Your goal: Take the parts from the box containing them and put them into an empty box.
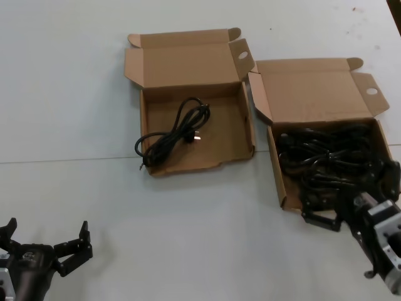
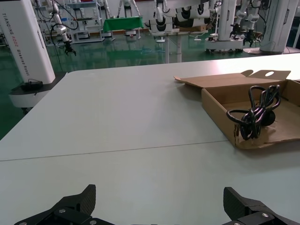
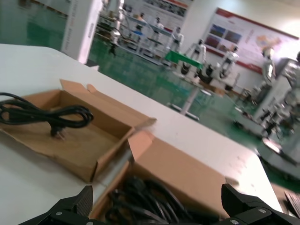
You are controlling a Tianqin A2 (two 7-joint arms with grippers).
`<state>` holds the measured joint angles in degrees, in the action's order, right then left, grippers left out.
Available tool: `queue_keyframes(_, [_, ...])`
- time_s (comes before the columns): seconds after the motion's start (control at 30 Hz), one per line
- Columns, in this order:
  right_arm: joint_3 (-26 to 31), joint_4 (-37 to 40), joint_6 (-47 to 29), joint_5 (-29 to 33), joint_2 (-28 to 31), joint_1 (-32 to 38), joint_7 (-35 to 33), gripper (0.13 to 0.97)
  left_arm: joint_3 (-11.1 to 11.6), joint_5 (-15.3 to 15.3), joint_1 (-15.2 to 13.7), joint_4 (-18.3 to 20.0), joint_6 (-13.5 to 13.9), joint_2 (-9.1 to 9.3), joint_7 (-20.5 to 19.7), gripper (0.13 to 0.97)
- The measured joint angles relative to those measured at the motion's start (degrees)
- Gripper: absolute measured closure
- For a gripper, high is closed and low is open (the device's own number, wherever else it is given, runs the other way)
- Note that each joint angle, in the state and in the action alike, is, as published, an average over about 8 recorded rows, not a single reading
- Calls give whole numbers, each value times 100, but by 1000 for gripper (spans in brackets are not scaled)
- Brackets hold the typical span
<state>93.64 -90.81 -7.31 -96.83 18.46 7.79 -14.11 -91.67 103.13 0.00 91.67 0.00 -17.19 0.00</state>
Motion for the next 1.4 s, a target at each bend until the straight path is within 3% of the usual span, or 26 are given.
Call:
queue_keyframes(0.47, [-158, -70, 585, -504, -102, -623, 0, 129, 0, 0, 0, 0, 0, 0, 1, 132])
queue_keyframes(1.4, [-162, -71, 603, -519, -105, -642, 0, 129, 0, 0, 0, 0, 0, 0, 0, 132])
